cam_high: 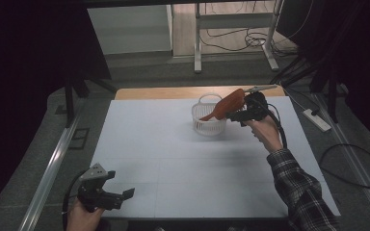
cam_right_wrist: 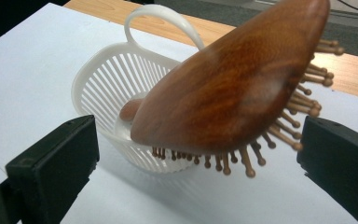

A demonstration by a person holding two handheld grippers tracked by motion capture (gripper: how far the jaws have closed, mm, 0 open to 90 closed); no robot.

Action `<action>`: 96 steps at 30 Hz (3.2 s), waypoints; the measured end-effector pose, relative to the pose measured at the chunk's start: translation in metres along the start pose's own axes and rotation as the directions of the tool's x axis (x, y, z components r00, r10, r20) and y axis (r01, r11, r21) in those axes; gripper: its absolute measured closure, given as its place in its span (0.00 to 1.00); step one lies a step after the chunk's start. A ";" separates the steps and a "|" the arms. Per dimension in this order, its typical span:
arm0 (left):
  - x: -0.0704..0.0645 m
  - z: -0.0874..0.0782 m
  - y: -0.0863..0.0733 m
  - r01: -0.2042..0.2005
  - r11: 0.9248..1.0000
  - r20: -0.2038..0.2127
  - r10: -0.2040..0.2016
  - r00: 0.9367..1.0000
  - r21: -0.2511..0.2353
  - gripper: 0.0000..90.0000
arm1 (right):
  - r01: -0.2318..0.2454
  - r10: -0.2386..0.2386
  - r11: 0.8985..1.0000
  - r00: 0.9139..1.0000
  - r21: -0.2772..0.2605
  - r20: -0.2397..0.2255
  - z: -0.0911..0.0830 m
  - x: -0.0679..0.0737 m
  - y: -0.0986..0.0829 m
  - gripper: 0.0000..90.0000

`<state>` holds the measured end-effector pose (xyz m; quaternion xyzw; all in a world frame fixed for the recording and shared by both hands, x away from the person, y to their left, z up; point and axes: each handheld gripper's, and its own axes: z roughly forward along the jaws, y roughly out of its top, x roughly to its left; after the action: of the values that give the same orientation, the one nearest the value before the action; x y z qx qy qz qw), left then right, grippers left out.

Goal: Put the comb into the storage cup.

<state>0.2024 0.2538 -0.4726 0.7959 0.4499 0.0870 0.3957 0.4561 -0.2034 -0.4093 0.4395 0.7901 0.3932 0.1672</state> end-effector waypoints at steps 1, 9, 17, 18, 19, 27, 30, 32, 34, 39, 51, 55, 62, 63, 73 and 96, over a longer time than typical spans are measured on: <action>0.000 0.000 0.000 0.000 1.000 0.000 0.000 1.000 0.000 0.00 | 0.001 -0.001 1.000 1.000 -0.002 -0.001 -0.001 0.000 -0.001 0.00; 0.000 0.000 0.000 0.000 1.000 0.000 0.000 1.000 -0.001 0.00 | 0.013 -0.013 1.000 1.000 0.002 -0.010 -0.005 0.000 -0.006 0.00; 0.000 0.000 0.000 0.000 1.000 -0.001 0.000 1.000 -0.001 0.00 | 0.045 -0.045 0.999 0.999 0.007 -0.015 -0.010 0.003 -0.013 0.00; 0.000 0.000 0.000 -0.001 1.000 -0.001 0.001 1.000 -0.001 0.00 | 0.051 -0.051 0.999 0.999 0.011 -0.014 -0.010 0.004 -0.013 0.00; 0.000 0.000 0.000 -0.002 1.000 -0.002 0.002 1.000 0.000 0.00 | 0.052 -0.052 0.999 0.998 0.012 -0.019 -0.011 0.004 -0.014 0.00; 0.000 0.000 0.000 0.000 1.000 -0.003 0.000 1.000 -0.001 0.00 | 0.052 -0.053 0.999 0.996 -0.008 -0.069 -0.017 0.008 -0.019 0.00; 0.000 -0.001 -0.001 0.000 1.000 -0.004 0.000 1.000 -0.001 0.00 | 0.060 -0.061 0.998 0.995 -0.011 -0.083 -0.019 0.010 -0.022 0.00; 0.000 -0.001 -0.001 0.000 1.000 -0.005 0.000 1.000 -0.001 0.00 | 0.067 -0.067 0.998 0.994 -0.010 -0.086 -0.021 0.011 -0.024 0.00; 0.000 -0.001 -0.001 0.000 1.000 -0.006 0.000 1.000 -0.001 0.00 | 0.070 -0.071 0.998 0.993 -0.011 -0.091 -0.023 0.012 -0.026 0.00; 0.000 -0.001 -0.001 0.001 1.000 -0.007 -0.001 1.000 -0.001 0.00 | 0.085 -0.085 0.996 0.992 -0.004 -0.089 -0.030 0.016 -0.029 0.00; -0.001 -0.001 -0.001 -0.001 1.000 -0.008 0.001 1.000 -0.002 0.00 | 0.104 -0.103 0.995 0.990 0.005 -0.093 -0.042 0.022 -0.040 0.00; -0.001 -0.001 -0.001 -0.001 1.000 -0.008 0.001 1.000 -0.003 0.00 | 0.091 -0.090 0.996 0.990 0.008 -0.105 -0.046 0.023 -0.044 0.00; -0.001 -0.001 -0.001 -0.001 1.000 -0.007 0.001 1.000 -0.005 0.00 | 0.093 -0.091 0.996 0.989 0.016 -0.117 -0.052 0.025 -0.051 0.00; -0.001 -0.001 -0.001 -0.002 1.000 -0.007 0.002 1.000 -0.004 0.01 | 0.092 -0.089 0.996 0.989 0.020 -0.120 -0.052 0.026 -0.052 0.00; -0.001 -0.002 -0.001 -0.001 1.000 -0.006 0.001 1.000 -0.007 0.01 | 0.107 -0.104 0.994 0.987 0.014 -0.125 -0.060 0.031 -0.060 0.00; -0.001 -0.002 -0.001 -0.004 1.000 -0.005 0.004 1.000 -0.007 0.01 | 0.100 -0.093 0.994 0.989 0.050 -0.116 -0.077 0.026 -0.089 0.00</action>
<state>0.2002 0.2545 -0.4719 0.7952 0.4488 0.0916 0.3972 0.3445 -0.2459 -0.4263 0.3822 0.8293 0.3870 0.1286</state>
